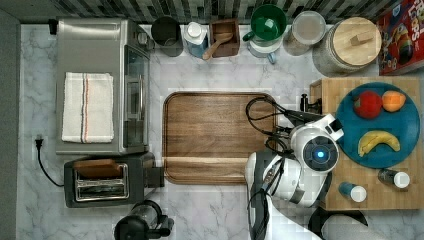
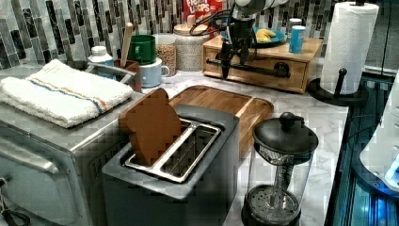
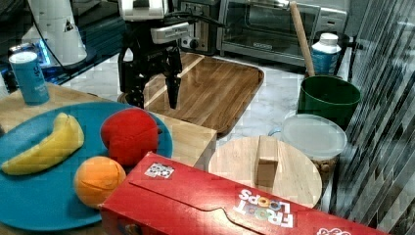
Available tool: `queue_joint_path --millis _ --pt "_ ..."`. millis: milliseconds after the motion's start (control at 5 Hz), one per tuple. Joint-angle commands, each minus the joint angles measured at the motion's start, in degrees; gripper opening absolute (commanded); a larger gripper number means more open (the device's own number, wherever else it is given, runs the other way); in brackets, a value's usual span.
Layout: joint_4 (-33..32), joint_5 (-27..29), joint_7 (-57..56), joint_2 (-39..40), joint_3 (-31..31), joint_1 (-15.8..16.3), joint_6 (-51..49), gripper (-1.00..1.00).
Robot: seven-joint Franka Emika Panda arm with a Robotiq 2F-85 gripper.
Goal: Open the drawer.
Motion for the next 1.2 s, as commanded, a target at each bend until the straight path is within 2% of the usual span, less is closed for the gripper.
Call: queue_joint_path --millis 200,400,800,1000,1200 --pt "-4.8 0.7 9.8 2.3 11.0 11.5 4.9 1.0" --pt "-6.1 -1.9 17.2 0.8 10.9 15.5 3.9 1.0" --pt "-7.2 -2.0 22.5 0.4 14.4 16.9 3.8 1.0" --pt "-8.8 -2.3 23.8 -3.2 15.3 17.6 0.5 1.0" --pt "-10.1 -4.3 28.0 -5.4 12.6 20.3 -1.1 1.0"
